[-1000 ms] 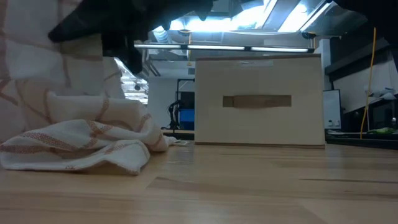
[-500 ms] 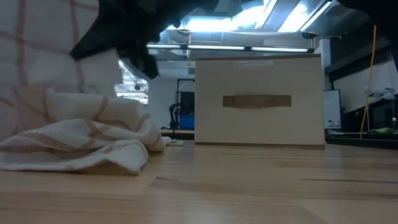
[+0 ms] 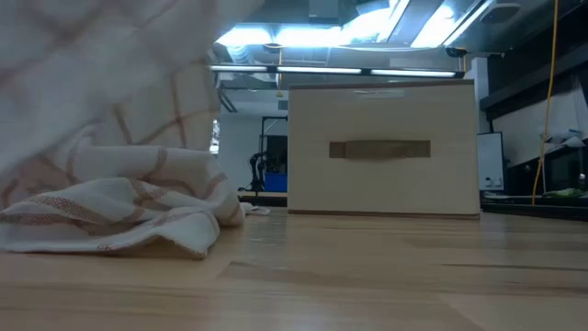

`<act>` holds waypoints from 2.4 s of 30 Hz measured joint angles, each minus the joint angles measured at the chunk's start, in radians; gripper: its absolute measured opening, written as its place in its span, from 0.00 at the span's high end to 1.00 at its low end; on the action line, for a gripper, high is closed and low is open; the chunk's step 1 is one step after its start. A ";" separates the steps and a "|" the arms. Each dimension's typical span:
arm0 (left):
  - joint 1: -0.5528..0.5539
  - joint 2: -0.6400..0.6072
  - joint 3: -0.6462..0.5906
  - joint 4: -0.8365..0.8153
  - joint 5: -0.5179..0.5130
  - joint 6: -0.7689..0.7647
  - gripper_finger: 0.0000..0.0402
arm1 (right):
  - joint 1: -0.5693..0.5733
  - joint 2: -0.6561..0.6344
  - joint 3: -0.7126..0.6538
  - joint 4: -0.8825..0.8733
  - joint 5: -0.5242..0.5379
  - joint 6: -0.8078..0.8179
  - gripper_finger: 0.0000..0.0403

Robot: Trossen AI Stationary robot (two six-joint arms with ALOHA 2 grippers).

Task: Fold towel
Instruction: Fold the white towel

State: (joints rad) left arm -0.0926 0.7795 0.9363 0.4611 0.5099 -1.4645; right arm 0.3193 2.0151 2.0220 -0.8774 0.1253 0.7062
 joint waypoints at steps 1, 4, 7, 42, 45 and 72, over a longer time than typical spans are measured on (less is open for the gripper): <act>0.007 0.000 0.000 0.000 -0.021 0.016 1.00 | 0.022 -0.031 0.000 -0.018 0.047 0.052 0.99; 0.031 0.000 0.000 0.000 -0.102 0.071 1.00 | 0.085 -0.114 0.000 -0.050 0.232 0.222 0.99; 0.057 0.001 0.000 0.000 -0.191 0.133 1.00 | 0.149 -0.185 0.000 -0.047 0.454 0.318 0.99; 0.303 0.451 0.490 0.409 -0.794 0.472 1.00 | 0.243 -0.621 0.001 0.674 1.255 -0.766 1.00; 0.324 0.520 0.601 0.399 -0.759 0.472 1.00 | 0.243 -0.644 0.001 0.709 1.251 -0.811 1.00; -0.006 0.451 0.964 -0.552 -0.434 0.604 1.00 | 0.244 -0.710 0.001 0.278 0.677 -0.247 1.00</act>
State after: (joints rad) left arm -0.0988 1.2307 1.8999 -0.0914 0.0757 -0.8610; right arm 0.5636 1.3055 2.0228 -0.5995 0.8020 0.4592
